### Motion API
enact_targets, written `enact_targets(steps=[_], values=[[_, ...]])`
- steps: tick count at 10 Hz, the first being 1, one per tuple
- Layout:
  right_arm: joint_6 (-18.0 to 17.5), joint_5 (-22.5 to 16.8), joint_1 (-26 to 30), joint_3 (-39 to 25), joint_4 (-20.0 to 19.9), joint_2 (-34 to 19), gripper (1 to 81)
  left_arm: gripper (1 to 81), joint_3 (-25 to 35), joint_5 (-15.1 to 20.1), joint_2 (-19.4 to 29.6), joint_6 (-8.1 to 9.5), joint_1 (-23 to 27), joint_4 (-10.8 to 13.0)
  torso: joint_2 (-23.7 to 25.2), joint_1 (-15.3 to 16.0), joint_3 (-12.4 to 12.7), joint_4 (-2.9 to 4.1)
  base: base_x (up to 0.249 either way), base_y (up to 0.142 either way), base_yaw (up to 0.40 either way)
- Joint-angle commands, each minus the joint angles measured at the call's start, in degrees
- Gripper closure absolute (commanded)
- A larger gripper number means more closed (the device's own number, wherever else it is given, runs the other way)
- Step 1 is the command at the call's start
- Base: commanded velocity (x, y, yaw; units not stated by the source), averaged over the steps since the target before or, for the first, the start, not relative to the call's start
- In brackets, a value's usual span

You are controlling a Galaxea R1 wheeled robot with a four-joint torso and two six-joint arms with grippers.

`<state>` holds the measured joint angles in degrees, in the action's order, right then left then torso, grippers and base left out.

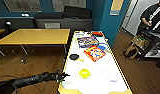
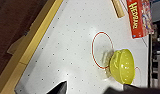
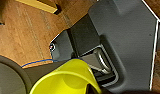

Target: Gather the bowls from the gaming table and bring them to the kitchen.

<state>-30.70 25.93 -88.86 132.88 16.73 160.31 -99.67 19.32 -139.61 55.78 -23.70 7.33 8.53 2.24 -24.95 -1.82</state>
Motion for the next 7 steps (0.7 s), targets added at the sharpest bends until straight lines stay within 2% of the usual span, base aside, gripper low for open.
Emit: enact_targets(steps=[1, 7], values=[[0.02, -2.12, 0.47, -0.61, 1.38, -0.66, 81.1, 1.0, -2.02, 1.68, -1.64, 0.47, 8.70, 0.23, 0.00, 0.00, 0.00, 0.00, 0.000, 0.000, 0.000], [0.02, -2.20, 0.74, -0.61, 1.29, -0.49, 81.1, 1.0, -9.92, 3.00, -10.16, 0.47, 10.46, 0.58, 0.00, 0.00, 0.00, 0.00, 0.000, 0.000, 0.000]])
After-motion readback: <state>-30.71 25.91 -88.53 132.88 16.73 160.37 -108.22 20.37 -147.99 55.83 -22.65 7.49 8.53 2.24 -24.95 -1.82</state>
